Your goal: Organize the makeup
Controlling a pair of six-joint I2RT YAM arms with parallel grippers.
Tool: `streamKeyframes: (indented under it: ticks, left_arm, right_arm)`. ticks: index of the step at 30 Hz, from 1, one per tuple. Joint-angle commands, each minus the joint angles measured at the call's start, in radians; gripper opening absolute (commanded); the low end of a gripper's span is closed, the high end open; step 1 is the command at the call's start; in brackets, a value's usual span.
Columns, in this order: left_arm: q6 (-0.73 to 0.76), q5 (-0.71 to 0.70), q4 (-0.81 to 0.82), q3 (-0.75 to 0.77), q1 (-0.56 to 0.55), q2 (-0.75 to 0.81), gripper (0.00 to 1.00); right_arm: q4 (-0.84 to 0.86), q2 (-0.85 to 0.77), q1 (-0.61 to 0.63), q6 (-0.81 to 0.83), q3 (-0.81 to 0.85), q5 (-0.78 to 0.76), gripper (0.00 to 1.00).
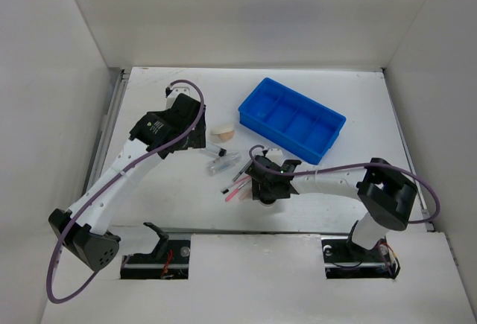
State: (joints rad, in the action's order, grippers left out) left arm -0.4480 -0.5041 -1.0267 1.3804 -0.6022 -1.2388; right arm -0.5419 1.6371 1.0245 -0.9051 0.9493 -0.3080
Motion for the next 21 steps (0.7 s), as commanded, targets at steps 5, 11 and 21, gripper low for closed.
streamKeyframes:
  ticks: [5, 11, 21]
  left_arm:
    - [-0.009, -0.004, 0.002, -0.012, -0.001, 0.007, 1.00]
    - [-0.009, -0.004, 0.002, -0.012, -0.001, 0.007, 1.00]
    - [0.000, -0.004, 0.002, -0.012, -0.001, 0.025, 1.00]
  right_arm:
    - [-0.133, -0.068, 0.008, -0.037, 0.115, -0.109, 0.56]
    - [-0.312, -0.221, -0.064, -0.011, 0.247, -0.203, 0.43]
    - [-0.230, -0.208, -0.481, 0.219, 0.391, -0.100, 0.46]
